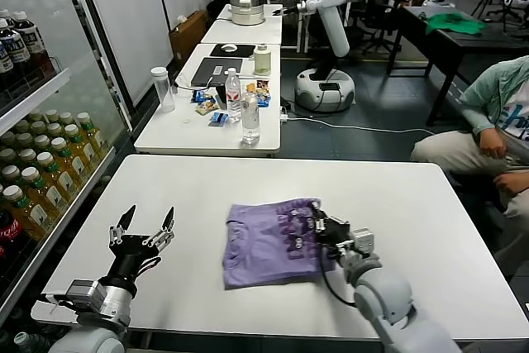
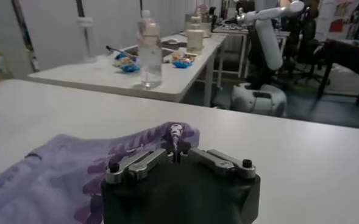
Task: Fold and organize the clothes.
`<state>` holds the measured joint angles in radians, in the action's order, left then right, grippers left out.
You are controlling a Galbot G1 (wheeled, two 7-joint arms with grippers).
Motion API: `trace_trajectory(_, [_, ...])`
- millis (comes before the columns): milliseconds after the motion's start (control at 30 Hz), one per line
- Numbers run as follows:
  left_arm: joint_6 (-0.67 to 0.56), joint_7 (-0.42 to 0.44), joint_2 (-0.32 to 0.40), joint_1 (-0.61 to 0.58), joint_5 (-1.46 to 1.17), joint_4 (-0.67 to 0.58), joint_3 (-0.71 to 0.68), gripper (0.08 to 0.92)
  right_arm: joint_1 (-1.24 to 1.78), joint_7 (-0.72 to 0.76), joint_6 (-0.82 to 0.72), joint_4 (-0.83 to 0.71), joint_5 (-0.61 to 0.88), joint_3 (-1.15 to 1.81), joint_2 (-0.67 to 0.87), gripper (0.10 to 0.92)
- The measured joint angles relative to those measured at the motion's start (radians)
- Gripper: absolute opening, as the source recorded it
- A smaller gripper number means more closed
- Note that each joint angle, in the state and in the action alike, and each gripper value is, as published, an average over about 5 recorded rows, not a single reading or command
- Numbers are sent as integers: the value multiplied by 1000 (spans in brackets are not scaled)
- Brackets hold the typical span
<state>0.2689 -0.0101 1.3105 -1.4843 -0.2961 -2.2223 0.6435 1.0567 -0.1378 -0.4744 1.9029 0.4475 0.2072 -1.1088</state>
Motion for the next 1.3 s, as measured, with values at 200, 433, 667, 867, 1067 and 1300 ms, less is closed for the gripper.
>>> trace_trajectory(200, [-11, 1, 8, 2, 20, 9, -25, 823, 10, 43, -12, -35, -22, 61, 27, 153])
trace_trajectory(433, [-32, 9, 12, 12, 38, 25, -45, 823, 35, 86, -36, -35, -25, 128, 55, 343])
trace_trajectory(667, [-47, 18, 18, 27, 54, 33, -62, 823, 86, 104, -58, 12, 24, 244, 101, 542])
trace_trajectory(867, [-71, 37, 13, 38, 74, 44, -68, 823, 138, 121, -32, 66, 40, 330, 112, 715])
trace_trajectory(1067, [-118, 56, 9, 54, 110, 72, -61, 823, 159, 133, 26, 96, -28, 367, 109, 817])
trace_trajectory(1300, [-176, 52, 7, 85, 189, 114, -69, 823, 166, 145, 99, 79, -132, 392, 93, 823])
